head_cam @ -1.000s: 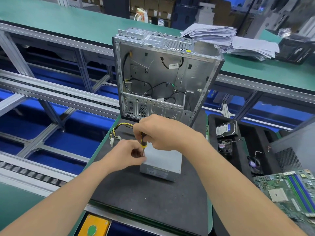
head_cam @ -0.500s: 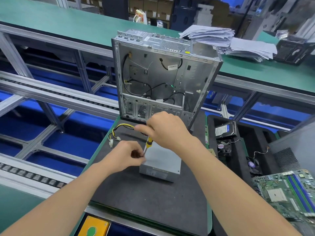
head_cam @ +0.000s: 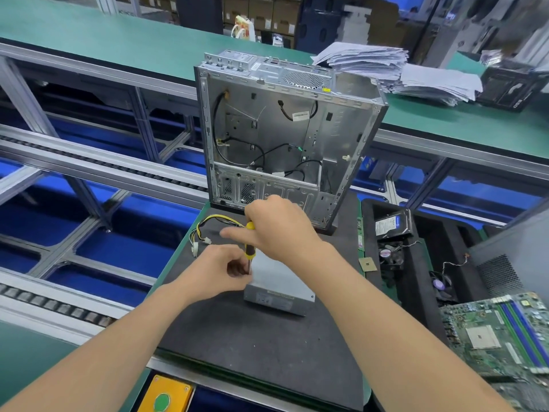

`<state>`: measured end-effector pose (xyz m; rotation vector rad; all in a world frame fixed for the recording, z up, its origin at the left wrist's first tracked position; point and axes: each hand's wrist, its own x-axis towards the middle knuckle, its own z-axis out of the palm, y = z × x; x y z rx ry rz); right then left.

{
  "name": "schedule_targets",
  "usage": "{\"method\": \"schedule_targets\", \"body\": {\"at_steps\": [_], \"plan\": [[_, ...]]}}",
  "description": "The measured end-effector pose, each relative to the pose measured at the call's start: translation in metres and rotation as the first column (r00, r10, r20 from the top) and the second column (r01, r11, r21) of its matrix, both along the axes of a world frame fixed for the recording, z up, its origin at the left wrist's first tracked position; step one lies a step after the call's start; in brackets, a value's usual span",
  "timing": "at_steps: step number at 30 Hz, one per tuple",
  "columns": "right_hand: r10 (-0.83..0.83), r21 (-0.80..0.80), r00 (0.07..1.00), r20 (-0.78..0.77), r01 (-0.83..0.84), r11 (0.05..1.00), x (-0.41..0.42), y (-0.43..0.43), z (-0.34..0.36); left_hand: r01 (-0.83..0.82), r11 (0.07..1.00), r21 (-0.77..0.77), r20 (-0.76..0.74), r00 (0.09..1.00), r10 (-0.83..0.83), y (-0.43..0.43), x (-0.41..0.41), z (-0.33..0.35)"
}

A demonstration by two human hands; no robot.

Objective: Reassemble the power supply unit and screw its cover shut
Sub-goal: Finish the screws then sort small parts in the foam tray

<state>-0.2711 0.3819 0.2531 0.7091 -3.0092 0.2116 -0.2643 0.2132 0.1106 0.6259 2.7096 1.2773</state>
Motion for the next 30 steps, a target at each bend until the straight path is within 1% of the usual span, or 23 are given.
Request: {"method": "schedule_targets", "body": {"at_steps": [2,3,5,6,7,8,10,11,12,13,16,24,27,30], "plan": [[-0.125,0.065,0.987,-0.102,0.132,0.989,0.001,-0.005,0.002,-0.006,1.000,-0.011,0.015,1.000,0.006,0.001,0.000,0.002],[-0.164,0.078,0.978,-0.127,0.175,0.981,0.001,-0.006,0.001,0.000,0.999,-0.033,0.008,1.000,0.000,0.001,0.000,0.002],[-0.154,0.075,0.977,-0.146,0.166,0.983,0.001,-0.003,0.001,0.010,0.998,-0.059,-0.005,1.000,-0.011,0.003,-0.001,0.004],[-0.092,0.083,0.987,-0.132,0.103,0.991,0.002,0.001,0.001,0.015,0.998,-0.055,-0.001,1.000,-0.015,0.003,-0.001,0.004],[0.026,0.080,0.995,-0.094,-0.018,0.997,0.002,0.006,0.001,0.020,0.998,-0.053,-0.003,1.000,-0.020,0.003,-0.002,0.004],[0.165,0.076,0.986,-0.023,-0.163,0.984,0.002,0.009,0.005,0.026,0.998,-0.057,-0.016,0.999,-0.027,0.002,-0.002,0.004],[0.362,0.080,0.920,0.152,-0.377,0.923,0.002,0.017,0.012,0.029,0.997,-0.074,-0.025,0.999,-0.031,0.001,-0.001,0.006],[0.399,0.066,0.894,0.201,-0.419,0.905,0.001,0.019,0.013,0.029,0.997,-0.073,-0.019,0.999,-0.031,0.001,-0.001,0.006],[0.391,0.052,0.889,0.237,-0.414,0.909,0.000,0.019,0.015,0.033,0.997,-0.066,-0.017,0.999,-0.035,0.001,-0.001,0.006],[0.355,0.049,0.904,0.238,-0.376,0.925,0.000,0.019,0.015,0.037,0.998,-0.060,-0.017,0.999,-0.038,0.001,-0.001,0.007],[0.313,0.032,0.924,0.219,-0.327,0.945,0.000,0.016,0.015,0.031,0.998,-0.053,-0.019,0.999,-0.032,0.002,0.001,0.007],[0.285,-0.044,0.946,0.154,-0.282,0.958,0.005,0.010,0.010,0.023,0.997,-0.070,-0.001,1.000,-0.023,0.003,0.001,0.008],[0.239,-0.106,0.959,0.150,-0.225,0.969,0.007,0.021,0.008,0.042,0.994,-0.102,-0.012,0.999,-0.044,0.004,-0.002,0.012],[0.163,-0.163,0.978,0.131,-0.141,0.977,0.004,0.049,0.013,0.002,0.998,-0.067,-0.024,1.000,-0.004,0.010,-0.009,0.022]]}}
